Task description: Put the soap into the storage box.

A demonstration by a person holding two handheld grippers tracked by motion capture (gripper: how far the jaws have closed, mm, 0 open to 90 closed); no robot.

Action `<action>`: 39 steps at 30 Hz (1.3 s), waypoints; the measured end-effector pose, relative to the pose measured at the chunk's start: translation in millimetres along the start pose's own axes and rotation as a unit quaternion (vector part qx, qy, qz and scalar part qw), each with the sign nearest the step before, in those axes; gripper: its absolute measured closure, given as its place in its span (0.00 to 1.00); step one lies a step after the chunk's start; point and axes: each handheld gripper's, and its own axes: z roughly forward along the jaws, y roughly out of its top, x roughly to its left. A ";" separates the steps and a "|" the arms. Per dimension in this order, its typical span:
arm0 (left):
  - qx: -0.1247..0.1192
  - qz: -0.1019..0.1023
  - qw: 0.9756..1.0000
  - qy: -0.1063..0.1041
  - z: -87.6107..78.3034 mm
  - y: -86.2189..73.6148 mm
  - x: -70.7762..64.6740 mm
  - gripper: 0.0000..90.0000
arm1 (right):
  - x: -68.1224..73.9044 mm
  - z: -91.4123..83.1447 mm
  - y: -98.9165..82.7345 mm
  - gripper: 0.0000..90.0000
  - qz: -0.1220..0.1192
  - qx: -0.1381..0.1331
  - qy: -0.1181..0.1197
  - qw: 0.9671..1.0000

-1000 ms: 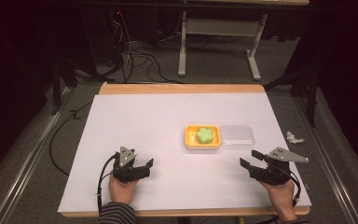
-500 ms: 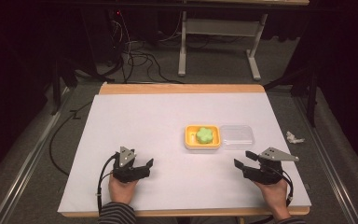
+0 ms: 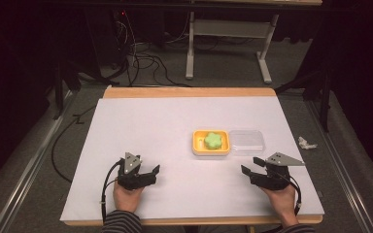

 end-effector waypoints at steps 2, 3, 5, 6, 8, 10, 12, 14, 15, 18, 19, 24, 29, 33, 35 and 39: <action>0.000 0.000 1.000 0.000 0.0 0.0 0.0 0.19 | -0.5 1.6 0.2 0.43 0.000 0.000 0.000 1.000; 0.000 0.000 1.000 0.000 0.0 0.0 0.0 0.19 | -0.7 2.4 0.4 0.43 0.002 0.001 -0.001 1.000; 0.000 0.000 1.000 0.000 0.0 0.0 0.0 0.19 | -1.0 4.4 0.7 0.43 0.002 0.004 -0.003 1.000; 0.000 0.001 1.000 0.000 -0.1 0.0 0.0 0.19 | -1.1 5.6 0.7 0.43 0.001 0.005 -0.003 1.000; 0.000 0.002 1.000 0.000 -0.2 -0.1 0.1 0.19 | -1.0 8.2 0.4 0.43 0.004 0.009 -0.003 1.000; 0.001 0.002 1.000 0.000 -0.3 -0.1 0.1 0.19 | -1.3 10.4 0.1 0.43 0.001 0.011 -0.005 1.000; 0.001 0.002 1.000 0.000 -0.2 -0.1 0.1 0.19 | -1.5 12.5 -0.5 0.43 0.003 0.011 -0.006 1.000; 0.000 0.002 1.000 -0.001 -0.3 -0.1 0.1 0.19 | -1.6 13.7 -1.0 0.43 0.005 0.013 -0.007 1.000; 0.000 0.002 1.000 0.000 -0.2 -0.1 0.0 0.19 | -1.8 14.2 -1.1 0.43 0.006 0.014 -0.008 1.000; 0.000 0.002 1.000 -0.001 -0.3 -0.1 0.1 0.19 | -2.4 16.6 -1.7 0.43 0.003 0.015 -0.011 1.000; 0.001 0.002 1.000 -0.001 -0.2 -0.1 0.1 0.19 | -2.1 17.0 -1.9 0.43 0.003 0.017 -0.012 1.000; 0.001 0.003 1.000 0.000 -0.3 -0.1 0.1 0.19 | -2.6 20.1 -2.3 0.43 0.002 0.023 -0.015 1.000; 0.001 0.002 1.000 -0.001 -0.2 -0.1 0.1 0.19 | -3.3 23.7 -2.3 0.43 0.001 0.023 -0.017 1.000; 0.000 0.001 1.000 0.000 -0.2 -0.1 0.0 0.19 | -1.9 25.2 -2.1 0.43 -0.002 0.029 -0.021 0.999; 0.000 0.001 1.000 0.000 -0.2 -0.1 -0.1 0.19 | -1.3 26.4 -2.1 0.43 -0.006 0.030 -0.025 0.999; 0.000 0.001 1.000 -0.001 -0.2 0.0 0.0 0.19 | -3.1 27.8 -2.2 0.43 -0.005 0.034 -0.032 0.999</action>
